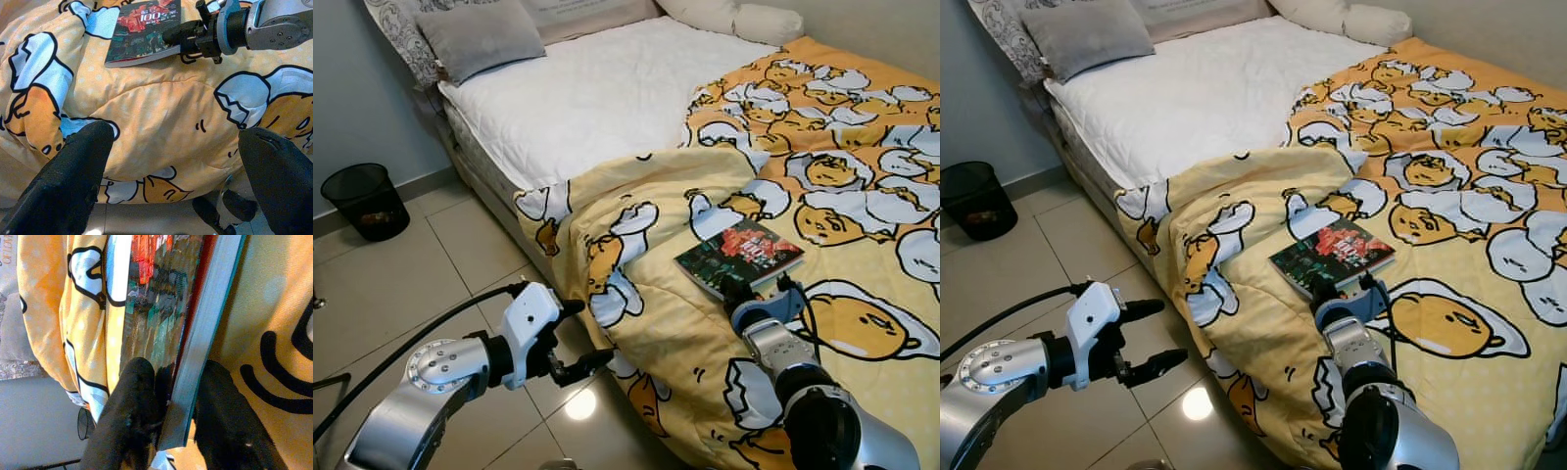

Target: Clean up the room

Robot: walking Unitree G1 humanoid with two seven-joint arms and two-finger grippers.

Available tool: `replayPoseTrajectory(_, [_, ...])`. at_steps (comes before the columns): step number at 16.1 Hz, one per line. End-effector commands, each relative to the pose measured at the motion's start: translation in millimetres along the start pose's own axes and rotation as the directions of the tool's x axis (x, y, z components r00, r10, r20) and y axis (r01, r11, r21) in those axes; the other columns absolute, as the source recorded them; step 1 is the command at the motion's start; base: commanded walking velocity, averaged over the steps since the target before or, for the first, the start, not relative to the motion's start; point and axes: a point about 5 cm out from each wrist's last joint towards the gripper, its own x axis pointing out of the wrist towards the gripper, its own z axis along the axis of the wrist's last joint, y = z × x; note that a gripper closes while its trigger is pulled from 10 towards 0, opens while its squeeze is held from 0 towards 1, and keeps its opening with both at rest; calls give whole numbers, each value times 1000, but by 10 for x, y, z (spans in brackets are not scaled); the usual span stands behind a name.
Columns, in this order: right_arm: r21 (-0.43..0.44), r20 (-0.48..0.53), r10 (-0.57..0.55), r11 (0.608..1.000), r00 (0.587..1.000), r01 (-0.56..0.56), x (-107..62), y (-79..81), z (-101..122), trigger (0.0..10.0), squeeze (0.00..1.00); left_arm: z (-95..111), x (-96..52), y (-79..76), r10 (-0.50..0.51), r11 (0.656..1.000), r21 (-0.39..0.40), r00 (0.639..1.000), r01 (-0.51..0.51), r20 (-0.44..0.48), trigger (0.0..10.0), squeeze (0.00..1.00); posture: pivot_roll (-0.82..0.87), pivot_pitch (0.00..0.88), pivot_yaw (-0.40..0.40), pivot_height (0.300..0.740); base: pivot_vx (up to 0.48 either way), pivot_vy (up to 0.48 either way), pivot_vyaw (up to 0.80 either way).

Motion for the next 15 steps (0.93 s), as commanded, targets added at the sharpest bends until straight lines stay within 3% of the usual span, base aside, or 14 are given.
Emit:
replayPoseTrajectory(1, [18, 17, 23, 1000, 1000, -23, 28, 89, 29, 0, 0, 11, -15, 43, 13, 1000, 17, 1000, -13, -7, 10000, 788, 186, 0, 12, 740, 0, 0, 0])
replayPoseTrajectory(8, [18, 54, 34, 999, 998, -35, 21, 84, 115, 0, 0, 34, 45, 92, 24, 999, 24, 1000, -25, 8, 10000, 788, 171, 0, 5, 740, 0, 0, 0])
replayPoseTrajectory(12, [-139, 198, 182, 978, 963, -156, -41, 291, 423, 0, 0, 82, 136, 244, 179, 983, 31, 982, -181, 68, 10000, 796, 146, 0, -15, 740, 0, 0, 0])
replayPoseTrajectory(14, [-308, 297, 281, 933, 913, -187, -196, 481, 581, 0, 0, 138, 210, 306, 279, 959, 9, 952, -282, 125, 10000, 788, 112, 0, 6, 740, 0, 0, 0])
replayPoseTrajectory(15, [-351, 312, 301, 918, 901, -185, -233, 524, 600, 0, 0, 148, 227, 316, 302, 952, 11, 944, -306, 132, 10000, 784, 112, 0, 6, 740, 0, 0, 0])
